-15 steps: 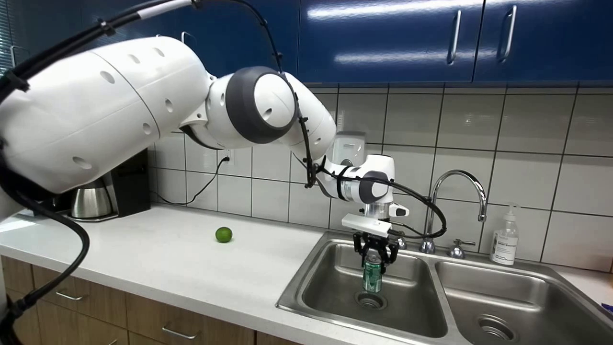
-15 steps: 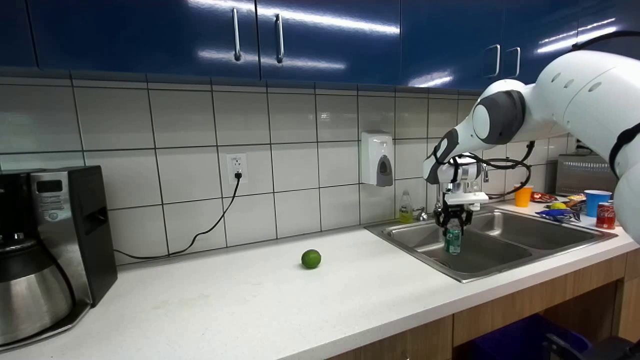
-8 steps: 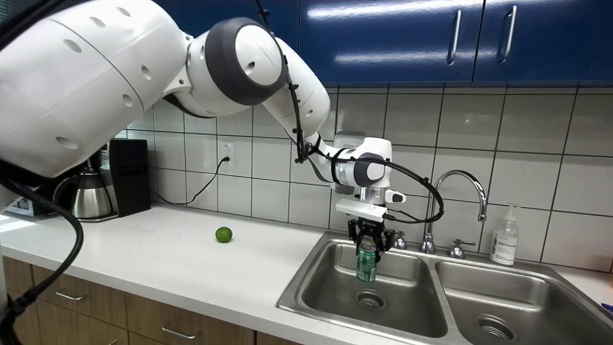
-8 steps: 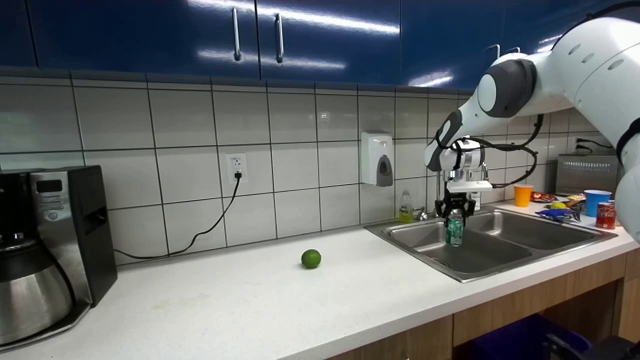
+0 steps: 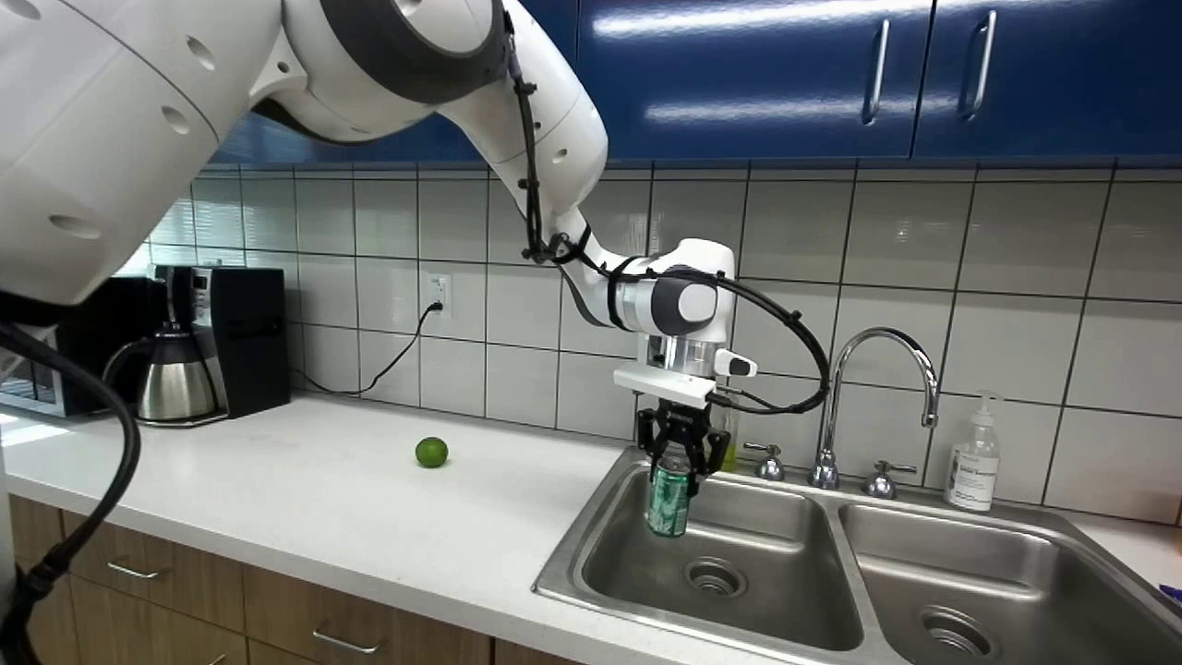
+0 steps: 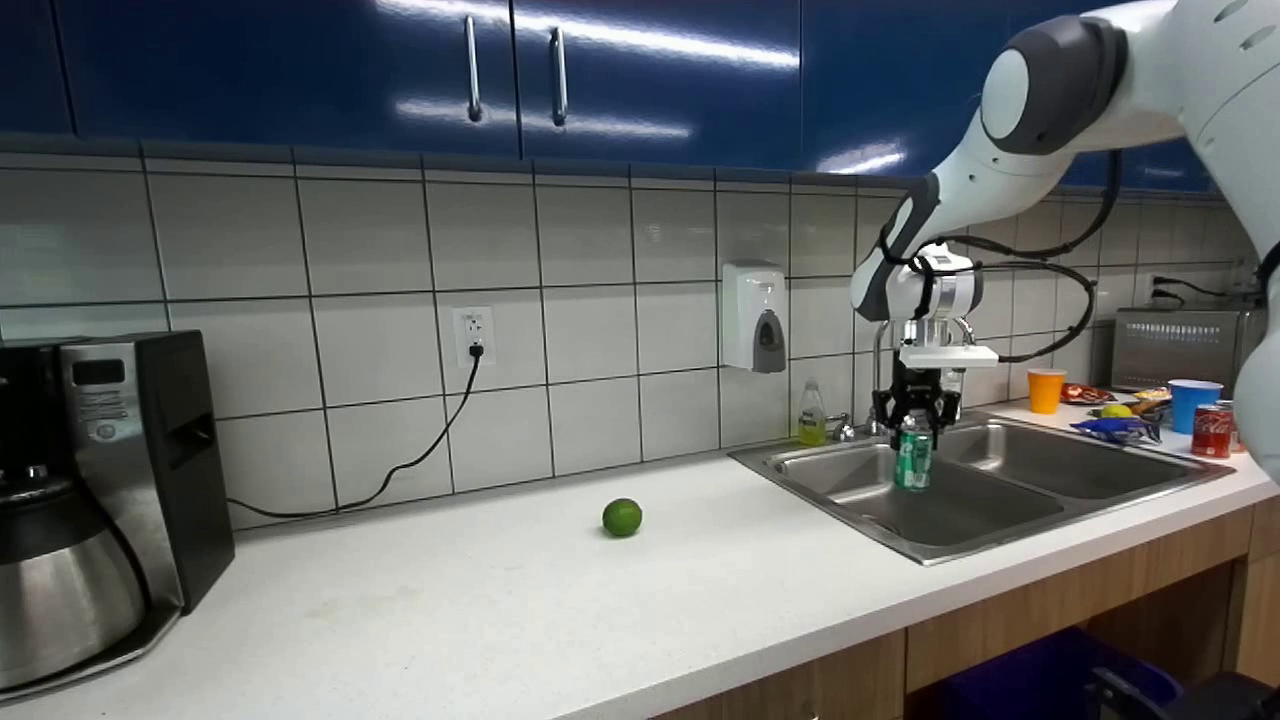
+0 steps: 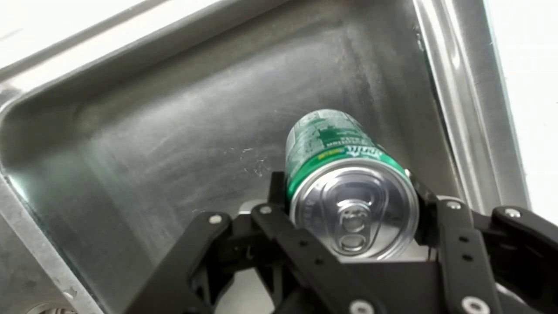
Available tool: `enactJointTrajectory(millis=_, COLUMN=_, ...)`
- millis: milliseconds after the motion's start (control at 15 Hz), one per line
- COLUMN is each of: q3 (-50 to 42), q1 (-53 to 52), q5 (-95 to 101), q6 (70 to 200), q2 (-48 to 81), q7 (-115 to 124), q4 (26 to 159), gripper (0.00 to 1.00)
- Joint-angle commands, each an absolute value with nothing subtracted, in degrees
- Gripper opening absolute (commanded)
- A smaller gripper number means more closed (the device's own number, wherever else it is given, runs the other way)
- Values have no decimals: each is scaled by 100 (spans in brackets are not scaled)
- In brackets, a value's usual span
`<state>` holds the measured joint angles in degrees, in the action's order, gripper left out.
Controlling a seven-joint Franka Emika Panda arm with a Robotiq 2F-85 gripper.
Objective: Remove the can from the sink
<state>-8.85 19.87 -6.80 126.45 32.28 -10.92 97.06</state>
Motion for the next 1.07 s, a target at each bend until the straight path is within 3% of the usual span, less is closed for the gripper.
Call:
enactJointTrajectory(millis=0, q3=-855, q1=1835, q5=-558, q6=12543, q2=2250, q7=-1199, q4=10632, gripper=38)
enactJointTrajectory(millis=1000, q3=-659, q1=957, q5=-408, q6=12194, q2=789, q7=-1314, q4=12092, gripper=38)
